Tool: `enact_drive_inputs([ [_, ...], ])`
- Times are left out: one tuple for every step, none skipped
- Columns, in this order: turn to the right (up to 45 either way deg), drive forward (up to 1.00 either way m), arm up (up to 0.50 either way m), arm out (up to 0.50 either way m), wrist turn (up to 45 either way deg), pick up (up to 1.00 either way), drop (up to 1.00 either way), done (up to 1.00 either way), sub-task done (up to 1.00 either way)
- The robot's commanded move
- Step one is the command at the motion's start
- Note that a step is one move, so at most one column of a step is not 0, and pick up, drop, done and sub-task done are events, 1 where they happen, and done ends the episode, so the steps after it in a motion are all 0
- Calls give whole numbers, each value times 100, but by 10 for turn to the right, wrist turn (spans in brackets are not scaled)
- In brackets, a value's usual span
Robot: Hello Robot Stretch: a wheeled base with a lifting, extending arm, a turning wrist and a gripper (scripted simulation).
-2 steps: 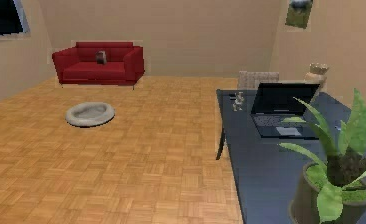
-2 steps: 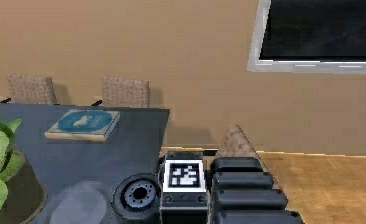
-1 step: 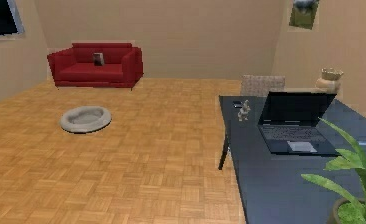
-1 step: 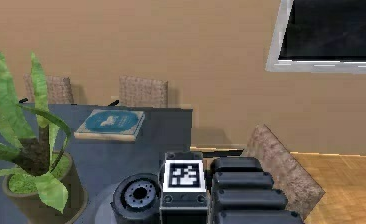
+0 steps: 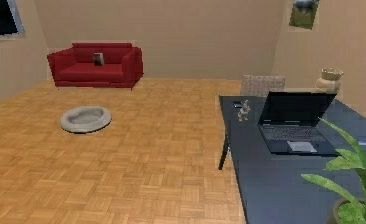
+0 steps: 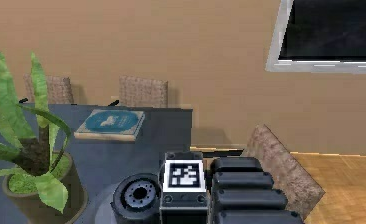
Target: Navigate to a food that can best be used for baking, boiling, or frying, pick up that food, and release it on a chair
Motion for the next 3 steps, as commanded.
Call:
enact_drive_inputs([
  [0,0,0,36,0,0,0,0,0],
  [0,0,0,0,450,0,0,0,0],
  [0,0,0,0,450,0,0,0,0],
])
